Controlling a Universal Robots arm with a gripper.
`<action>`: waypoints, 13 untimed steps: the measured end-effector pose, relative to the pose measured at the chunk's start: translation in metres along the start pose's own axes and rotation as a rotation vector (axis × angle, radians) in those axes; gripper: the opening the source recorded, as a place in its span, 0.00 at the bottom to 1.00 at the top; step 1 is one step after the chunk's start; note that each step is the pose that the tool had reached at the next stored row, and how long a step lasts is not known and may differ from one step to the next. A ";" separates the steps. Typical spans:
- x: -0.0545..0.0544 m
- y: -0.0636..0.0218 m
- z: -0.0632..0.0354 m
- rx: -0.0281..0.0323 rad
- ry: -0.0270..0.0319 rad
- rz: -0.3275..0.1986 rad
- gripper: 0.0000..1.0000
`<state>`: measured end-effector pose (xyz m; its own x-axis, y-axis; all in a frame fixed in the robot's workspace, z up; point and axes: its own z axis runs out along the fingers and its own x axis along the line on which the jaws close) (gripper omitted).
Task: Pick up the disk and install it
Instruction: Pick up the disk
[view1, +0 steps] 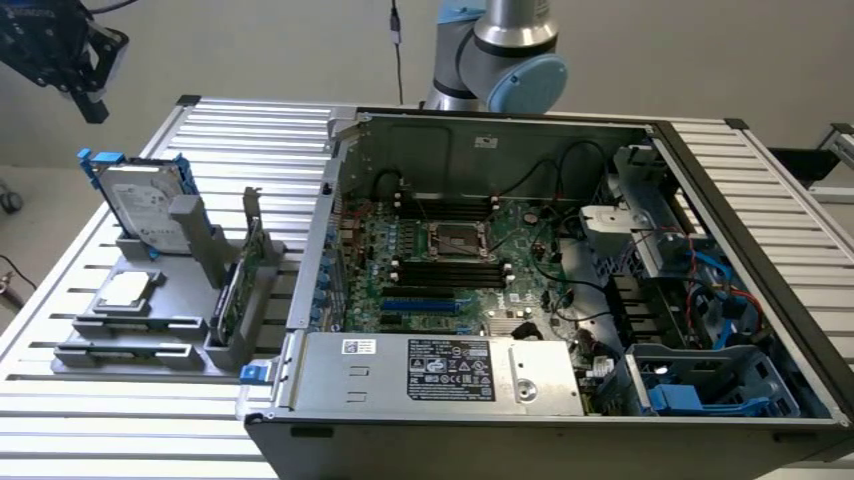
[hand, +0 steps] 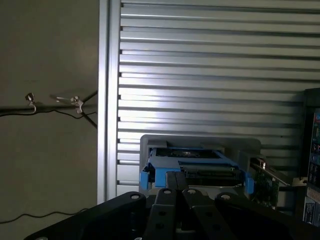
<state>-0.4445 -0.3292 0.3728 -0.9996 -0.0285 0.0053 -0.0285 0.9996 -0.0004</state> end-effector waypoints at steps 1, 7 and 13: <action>0.000 0.0000 0.0000 0.0000 0.0000 0.000 0.11; 0.000 0.0025 0.0006 0.0000 -0.0001 -0.019 0.11; 0.000 0.0027 0.0011 0.0006 0.0000 -0.122 0.11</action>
<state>-0.4448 -0.3265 0.3717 -0.9887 -0.1499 0.0053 -0.1499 0.9887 -0.0003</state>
